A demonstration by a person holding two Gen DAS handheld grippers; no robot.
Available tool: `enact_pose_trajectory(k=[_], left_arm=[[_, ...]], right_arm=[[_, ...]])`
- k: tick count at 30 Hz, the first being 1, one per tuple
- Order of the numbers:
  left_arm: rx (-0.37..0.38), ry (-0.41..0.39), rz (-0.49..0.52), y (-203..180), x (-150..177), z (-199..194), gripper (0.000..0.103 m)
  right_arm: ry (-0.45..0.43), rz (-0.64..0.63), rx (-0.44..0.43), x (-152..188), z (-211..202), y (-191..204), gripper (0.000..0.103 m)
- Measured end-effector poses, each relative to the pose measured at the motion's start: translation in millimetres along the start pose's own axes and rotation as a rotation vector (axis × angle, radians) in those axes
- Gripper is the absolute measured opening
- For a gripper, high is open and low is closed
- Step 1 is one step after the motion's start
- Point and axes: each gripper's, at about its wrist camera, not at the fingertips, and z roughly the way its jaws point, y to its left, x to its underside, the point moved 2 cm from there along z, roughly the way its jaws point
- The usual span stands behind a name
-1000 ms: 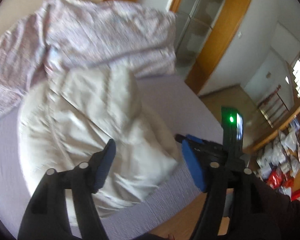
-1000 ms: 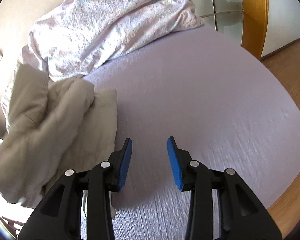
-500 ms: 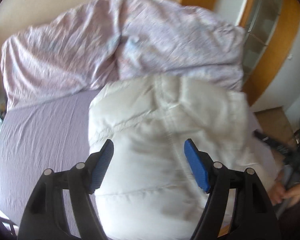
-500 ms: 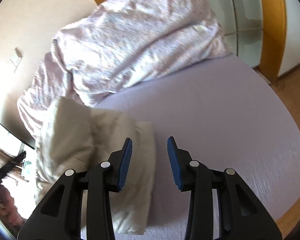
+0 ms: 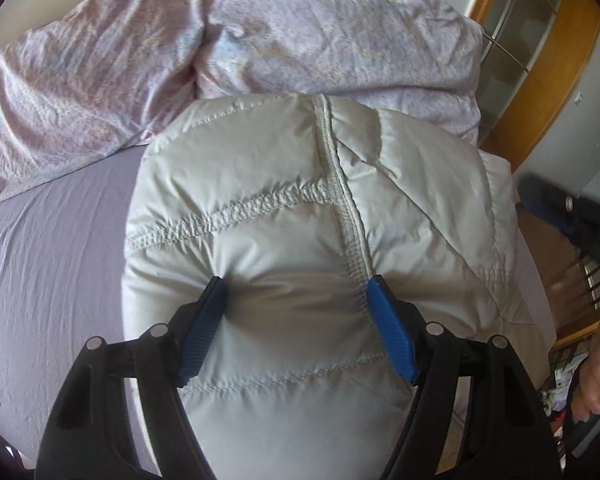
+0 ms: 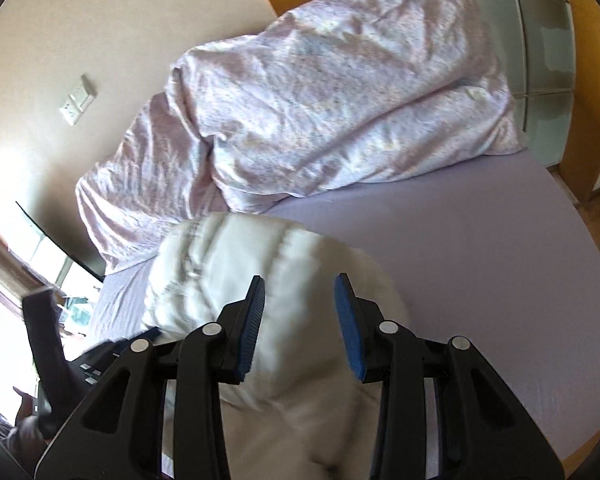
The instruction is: Fold large clothes
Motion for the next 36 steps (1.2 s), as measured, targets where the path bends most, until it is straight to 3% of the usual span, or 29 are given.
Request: enact_pose_trajectory(k=[4, 7, 12, 21, 27, 36], left_arm=[[0.001, 0.004, 0.032, -9, 6, 6, 0.072], [0.011, 0.006, 0.031, -7, 8, 6, 0.072], [0.026, -0.009, 0.026, -3, 8, 1, 0.072], [0.03, -0.05, -0.012, 12, -5, -12, 0.072], [-0.028, -0.091, -0.03, 25, -19, -10, 0.072], [-0.133, -0.111, 0.043, 17, -22, 15, 0.078]], right_arm=[[0.004, -0.032, -0.001, -4, 16, 18, 0.037], [0.02, -0.051, 0.046, -4, 34, 23, 0.037], [0.079, -0.039, 0.117, 11, 63, 8, 0.034], [0.108, -0.02, 0.154, 35, 82, -11, 0.032], [0.1, 0.01, 0.15, 40, 88, -18, 0.032], [0.082, 0.021, 0.15, 44, 97, -21, 0.032]])
